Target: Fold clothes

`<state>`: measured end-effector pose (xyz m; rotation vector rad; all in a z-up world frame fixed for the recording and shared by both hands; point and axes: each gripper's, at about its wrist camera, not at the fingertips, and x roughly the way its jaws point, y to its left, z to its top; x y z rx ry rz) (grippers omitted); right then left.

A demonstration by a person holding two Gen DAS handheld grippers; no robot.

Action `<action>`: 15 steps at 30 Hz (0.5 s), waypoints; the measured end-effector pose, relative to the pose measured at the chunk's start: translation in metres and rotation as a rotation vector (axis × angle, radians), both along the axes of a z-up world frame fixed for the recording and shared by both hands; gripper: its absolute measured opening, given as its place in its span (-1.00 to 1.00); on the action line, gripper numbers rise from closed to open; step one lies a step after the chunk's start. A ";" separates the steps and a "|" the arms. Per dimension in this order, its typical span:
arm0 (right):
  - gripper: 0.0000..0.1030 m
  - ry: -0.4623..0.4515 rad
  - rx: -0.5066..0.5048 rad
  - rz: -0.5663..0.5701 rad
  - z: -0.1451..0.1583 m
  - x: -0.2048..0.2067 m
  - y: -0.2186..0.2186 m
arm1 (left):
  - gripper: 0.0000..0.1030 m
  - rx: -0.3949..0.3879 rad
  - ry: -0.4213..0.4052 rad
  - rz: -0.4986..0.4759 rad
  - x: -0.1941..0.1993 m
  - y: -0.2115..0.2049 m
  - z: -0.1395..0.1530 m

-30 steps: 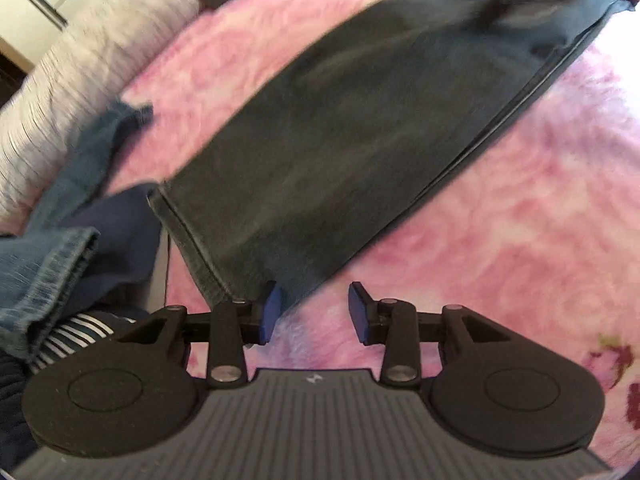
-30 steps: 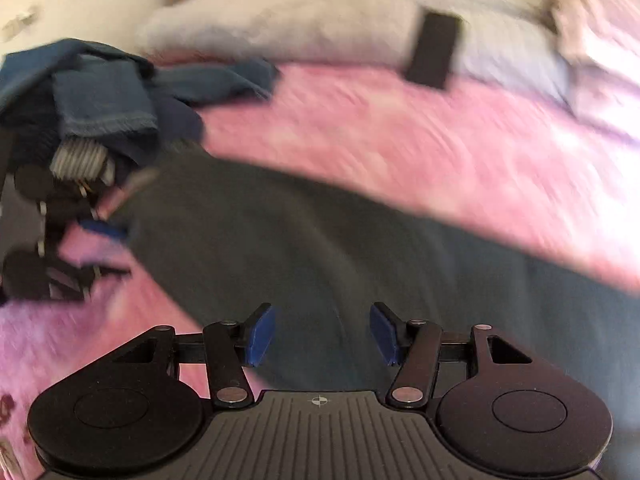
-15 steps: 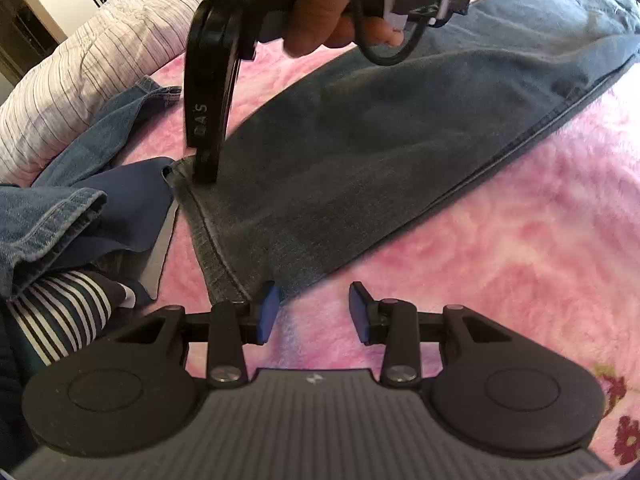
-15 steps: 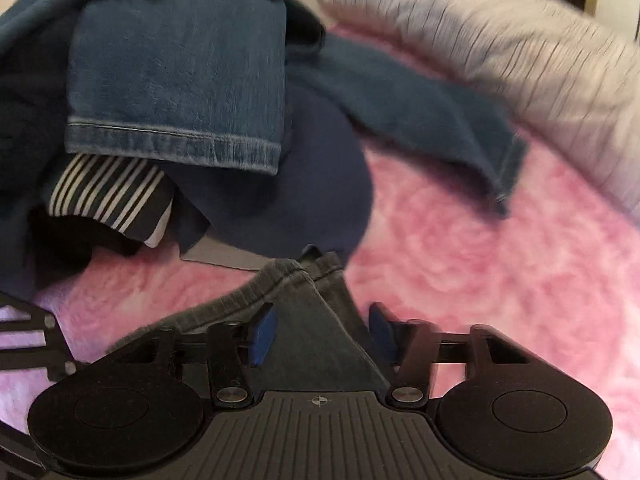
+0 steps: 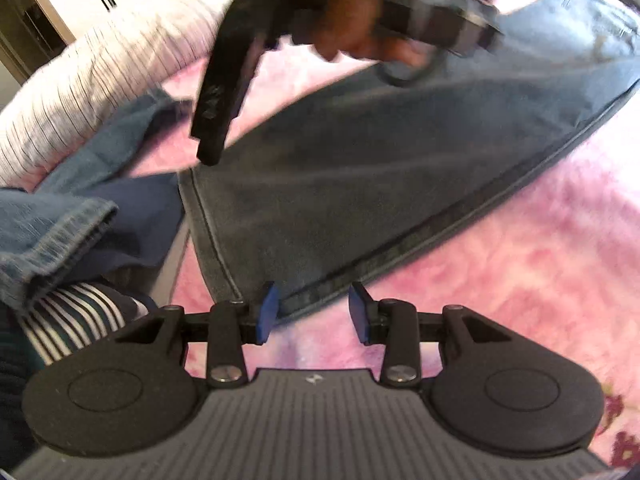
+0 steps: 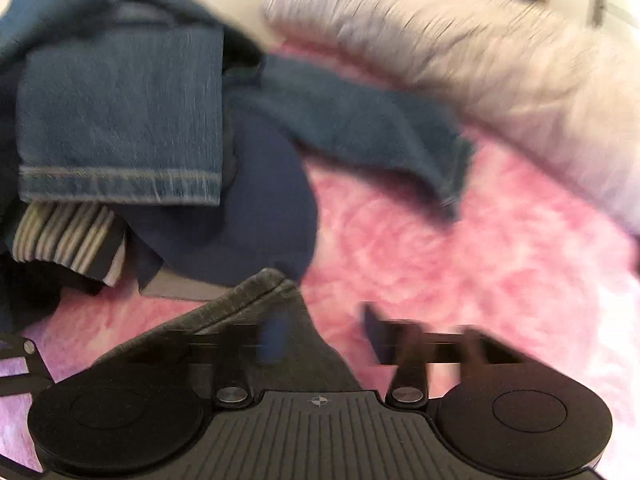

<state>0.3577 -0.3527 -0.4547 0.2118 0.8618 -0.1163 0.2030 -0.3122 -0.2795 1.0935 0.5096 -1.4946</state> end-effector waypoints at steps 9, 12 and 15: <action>0.10 0.011 -0.006 -0.627 0.016 -0.213 0.047 | -0.33 -0.041 -0.017 -0.092 -0.011 -0.025 0.000; 0.10 0.107 0.015 -0.875 0.000 -0.291 0.055 | -0.29 0.039 -0.004 -0.063 -0.008 -0.048 -0.014; 0.09 0.121 0.110 -0.865 -0.007 -0.335 0.066 | -0.26 0.110 -0.038 -0.058 -0.007 -0.052 -0.020</action>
